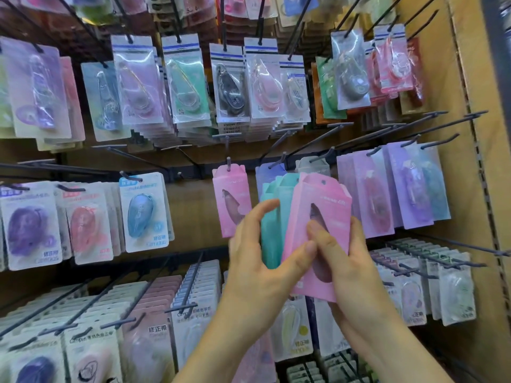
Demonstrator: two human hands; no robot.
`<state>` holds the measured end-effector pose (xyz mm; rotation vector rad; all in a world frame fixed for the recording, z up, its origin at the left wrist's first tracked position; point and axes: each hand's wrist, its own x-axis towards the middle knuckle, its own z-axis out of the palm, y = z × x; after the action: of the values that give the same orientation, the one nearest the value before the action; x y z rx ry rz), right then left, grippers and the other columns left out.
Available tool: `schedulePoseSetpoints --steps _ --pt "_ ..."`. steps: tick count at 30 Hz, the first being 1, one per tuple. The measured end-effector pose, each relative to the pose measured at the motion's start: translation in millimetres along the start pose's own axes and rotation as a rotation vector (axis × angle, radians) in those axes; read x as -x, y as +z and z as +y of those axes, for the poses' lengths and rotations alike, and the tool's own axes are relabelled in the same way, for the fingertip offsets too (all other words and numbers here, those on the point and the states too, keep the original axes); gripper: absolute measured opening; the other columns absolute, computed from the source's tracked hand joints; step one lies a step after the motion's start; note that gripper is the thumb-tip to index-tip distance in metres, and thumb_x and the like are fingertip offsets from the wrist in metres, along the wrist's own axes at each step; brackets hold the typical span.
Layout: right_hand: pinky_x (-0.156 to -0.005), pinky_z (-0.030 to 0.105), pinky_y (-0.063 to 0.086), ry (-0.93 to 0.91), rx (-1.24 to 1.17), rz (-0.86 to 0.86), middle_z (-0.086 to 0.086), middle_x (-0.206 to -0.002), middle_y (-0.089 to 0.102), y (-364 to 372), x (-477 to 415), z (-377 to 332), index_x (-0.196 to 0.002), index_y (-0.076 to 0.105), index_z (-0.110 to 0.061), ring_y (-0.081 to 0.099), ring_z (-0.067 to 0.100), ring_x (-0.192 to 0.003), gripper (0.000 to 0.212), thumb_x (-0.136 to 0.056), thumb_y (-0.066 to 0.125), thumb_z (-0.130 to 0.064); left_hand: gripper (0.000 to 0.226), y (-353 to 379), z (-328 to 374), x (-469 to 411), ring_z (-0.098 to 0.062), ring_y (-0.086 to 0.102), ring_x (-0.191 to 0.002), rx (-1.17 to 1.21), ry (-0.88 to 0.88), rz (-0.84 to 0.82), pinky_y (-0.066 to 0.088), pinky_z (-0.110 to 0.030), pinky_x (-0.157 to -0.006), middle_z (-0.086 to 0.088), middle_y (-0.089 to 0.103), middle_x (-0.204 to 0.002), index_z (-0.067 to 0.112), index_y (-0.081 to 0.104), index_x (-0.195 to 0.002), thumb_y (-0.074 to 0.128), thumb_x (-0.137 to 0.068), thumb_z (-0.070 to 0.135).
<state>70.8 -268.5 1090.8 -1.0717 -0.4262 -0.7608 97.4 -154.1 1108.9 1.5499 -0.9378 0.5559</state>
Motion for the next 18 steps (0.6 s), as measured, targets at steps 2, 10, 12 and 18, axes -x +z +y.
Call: schedulePoseSetpoints --steps 2,10,12,18 --pt "-0.087 0.041 0.058 -0.053 0.075 0.07 -0.008 -0.105 0.073 -0.9 -1.4 5.0 -0.119 0.052 -0.041 0.071 0.012 -0.098 0.046 -0.075 0.066 -0.039 0.088 -4.6 -4.1 -4.1 -0.022 0.062 -0.112 -0.061 0.024 0.022 0.053 -0.045 -0.094 -0.002 0.066 -0.116 0.027 0.066 -0.113 0.069 -0.046 0.084" --pt "-0.098 0.038 0.051 -0.046 0.206 -0.039 -0.02 -0.124 0.064 -1.8 -6.2 9.3 -0.136 0.033 -0.056 0.064 0.005 -0.111 0.064 -0.077 0.051 -0.071 0.006 -18.8 -9.8 -13.6 -0.012 0.069 -0.077 0.085 -0.126 0.061 0.052 -0.02 -0.065 0.0 0.075 -0.084 0.016 0.073 -0.09 0.069 -0.089 0.02" --pt "-0.088 0.03 0.056 -0.022 0.208 -0.063 -0.023 -0.117 0.066 -3.6 -8.0 9.6 -0.129 0.037 -0.058 0.066 0.0 -0.105 0.057 -0.077 0.055 -0.073 0.009 -22.3 -9.7 -14.5 -0.023 0.07 -0.086 0.142 -0.195 0.04 0.054 -0.031 -0.073 -0.005 0.075 -0.089 0.015 0.071 -0.096 0.066 -0.091 0.02" --pt "-0.081 0.033 0.058 -0.021 0.249 -0.124 -0.027 -0.112 0.067 -8.9 -14.3 9.3 -0.122 0.041 -0.064 0.068 0.003 -0.102 0.068 -0.062 0.072 -0.067 0.026 -29.2 -7.8 -15.5 -0.022 0.068 -0.085 0.417 -0.346 -0.036 0.059 -0.038 -0.074 -0.012 0.075 -0.101 0.013 0.071 -0.109 0.047 -0.1 0.017"
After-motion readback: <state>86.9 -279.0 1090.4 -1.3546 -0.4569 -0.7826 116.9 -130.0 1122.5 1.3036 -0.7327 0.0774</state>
